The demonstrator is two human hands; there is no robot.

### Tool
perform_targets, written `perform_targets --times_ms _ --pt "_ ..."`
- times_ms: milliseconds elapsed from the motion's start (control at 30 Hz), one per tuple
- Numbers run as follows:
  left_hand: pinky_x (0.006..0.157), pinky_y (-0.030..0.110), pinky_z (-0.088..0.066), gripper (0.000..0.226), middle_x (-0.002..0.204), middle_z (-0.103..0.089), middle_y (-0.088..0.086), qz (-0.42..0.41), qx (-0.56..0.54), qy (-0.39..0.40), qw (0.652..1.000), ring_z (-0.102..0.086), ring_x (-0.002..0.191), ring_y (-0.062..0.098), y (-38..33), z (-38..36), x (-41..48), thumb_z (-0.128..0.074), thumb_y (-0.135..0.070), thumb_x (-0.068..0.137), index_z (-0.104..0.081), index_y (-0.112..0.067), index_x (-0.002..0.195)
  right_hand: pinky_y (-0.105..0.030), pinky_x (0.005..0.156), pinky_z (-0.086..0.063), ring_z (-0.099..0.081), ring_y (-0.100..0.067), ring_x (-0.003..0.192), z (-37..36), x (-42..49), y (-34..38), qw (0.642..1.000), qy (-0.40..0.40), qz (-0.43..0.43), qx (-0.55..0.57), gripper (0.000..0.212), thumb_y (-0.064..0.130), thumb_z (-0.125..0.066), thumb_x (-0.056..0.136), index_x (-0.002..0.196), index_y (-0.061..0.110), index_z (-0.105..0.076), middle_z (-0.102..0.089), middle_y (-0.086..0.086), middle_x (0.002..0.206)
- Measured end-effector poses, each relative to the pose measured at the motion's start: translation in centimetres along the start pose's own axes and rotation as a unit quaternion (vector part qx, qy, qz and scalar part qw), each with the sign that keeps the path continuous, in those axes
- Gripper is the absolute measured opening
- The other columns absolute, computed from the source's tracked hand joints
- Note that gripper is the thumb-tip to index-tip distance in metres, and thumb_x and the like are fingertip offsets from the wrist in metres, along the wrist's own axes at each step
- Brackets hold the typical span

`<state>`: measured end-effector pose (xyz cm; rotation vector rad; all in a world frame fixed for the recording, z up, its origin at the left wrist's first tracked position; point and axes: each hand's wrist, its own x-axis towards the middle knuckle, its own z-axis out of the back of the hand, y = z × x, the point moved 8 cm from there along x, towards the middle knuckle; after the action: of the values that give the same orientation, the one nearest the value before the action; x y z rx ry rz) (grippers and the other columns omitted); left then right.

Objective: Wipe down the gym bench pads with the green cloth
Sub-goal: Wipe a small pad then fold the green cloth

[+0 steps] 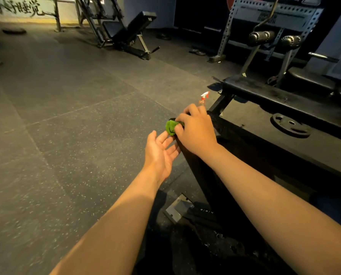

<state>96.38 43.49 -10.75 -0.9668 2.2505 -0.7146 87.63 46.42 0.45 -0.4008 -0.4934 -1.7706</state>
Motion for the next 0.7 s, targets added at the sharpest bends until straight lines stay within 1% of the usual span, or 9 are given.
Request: perform_targets --times_ms 100,167,267,333,400,467,500,600,700 --pt "0.104 0.045 -0.049 0.058 0.135 -0.061 0.015 -0.002 0.017 -0.018 1.000 -0.062 0.119 0.032 -0.1 0.4 0.2 -0.021 -0.049 0.107 -0.053 -0.013 0.140 -0.041 0.079 -0.047 -0.046 -0.025 0.101 0.5 -2.2 0.1 0.998 -0.037 0.038 0.028 0.030 0.032 -0.053 0.084 0.098 0.018 -0.075 -0.054 -0.002 0.104" --pt "0.099 0.043 -0.051 0.056 0.128 -0.065 0.015 -0.006 0.042 -0.031 0.999 -0.065 0.114 0.029 -0.3 0.4 0.3 -0.022 -0.047 0.108 -0.059 -0.013 0.133 -0.037 0.071 -0.046 -0.046 -0.025 0.098 0.6 -3.5 0.5 0.998 -0.043 0.050 0.025 0.023 0.029 -0.058 0.083 0.092 0.017 -0.076 -0.054 -0.001 0.103" --pt "0.095 0.040 -0.053 0.055 0.119 -0.068 0.006 -0.007 0.103 -0.030 0.994 -0.066 0.108 0.021 -0.5 0.0 0.2 -0.022 -0.047 0.108 -0.063 -0.016 0.129 -0.037 0.063 -0.045 -0.044 -0.024 0.095 0.7 -5.8 0.9 0.997 -0.049 0.054 0.005 0.017 0.025 -0.061 0.080 0.081 0.015 -0.075 -0.053 -0.001 0.102" --pt "0.085 0.037 -0.053 0.054 0.118 -0.067 0.000 -0.011 0.125 -0.027 0.992 -0.066 0.104 0.015 -0.6 -0.3 0.0 -0.022 -0.045 0.109 -0.063 -0.017 0.129 -0.035 0.059 -0.043 -0.043 -0.023 0.093 0.7 -7.0 0.7 0.998 -0.047 0.051 0.013 0.016 0.023 -0.061 0.077 0.077 0.016 -0.075 -0.053 0.001 0.099" --pt "0.087 0.037 -0.053 0.047 0.123 -0.066 0.001 -0.021 0.143 -0.036 0.989 -0.064 0.108 0.013 -0.5 -0.5 -0.2 -0.028 -0.041 0.109 -0.066 -0.018 0.127 -0.031 0.055 -0.039 -0.043 -0.019 0.092 1.1 -6.8 0.2 0.998 -0.039 0.017 0.051 0.014 0.024 -0.062 0.077 0.076 0.021 -0.076 -0.051 0.006 0.095" --pt "0.098 0.045 -0.052 0.032 0.123 -0.069 0.004 -0.038 0.165 -0.048 0.984 -0.065 0.113 0.022 -0.4 -0.7 -0.2 -0.045 -0.035 0.104 -0.070 -0.022 0.120 -0.028 0.059 -0.037 -0.043 -0.012 0.095 1.3 -5.4 -0.8 0.991 -0.026 -0.062 0.117 0.013 0.028 -0.062 0.080 0.081 0.029 -0.075 -0.047 0.011 0.096" --pt "0.099 0.047 -0.051 0.027 0.118 -0.071 0.005 -0.047 0.175 -0.057 0.982 -0.067 0.112 0.025 -0.5 -0.9 -0.3 -0.052 -0.032 0.100 -0.071 -0.023 0.116 -0.029 0.063 -0.039 -0.042 -0.010 0.096 1.3 -4.6 -1.2 0.985 -0.026 -0.096 0.144 0.014 0.029 -0.061 0.083 0.085 0.032 -0.074 -0.046 0.012 0.098" --pt "0.093 0.042 -0.055 0.021 0.108 -0.073 0.005 -0.069 0.176 -0.059 0.980 -0.069 0.103 0.020 -0.3 -1.6 0.0 -0.053 -0.030 0.100 -0.067 -0.021 0.114 -0.032 0.078 -0.043 -0.041 -0.012 0.100 0.7 -2.4 -1.9 0.974 -0.041 -0.130 0.183 0.021 0.024 -0.054 0.087 0.095 0.031 -0.073 -0.045 0.011 0.102" --pt "0.080 0.030 -0.052 0.018 0.102 -0.070 0.001 -0.099 0.197 -0.046 0.974 -0.065 0.090 0.010 -0.4 -2.7 0.0 -0.051 -0.034 0.103 -0.061 -0.021 0.109 -0.029 0.090 -0.039 -0.041 -0.018 0.105 0.1 -0.9 -3.9 0.969 -0.047 -0.145 0.194 0.028 0.018 -0.051 0.091 0.107 0.026 -0.073 -0.048 0.005 0.107"
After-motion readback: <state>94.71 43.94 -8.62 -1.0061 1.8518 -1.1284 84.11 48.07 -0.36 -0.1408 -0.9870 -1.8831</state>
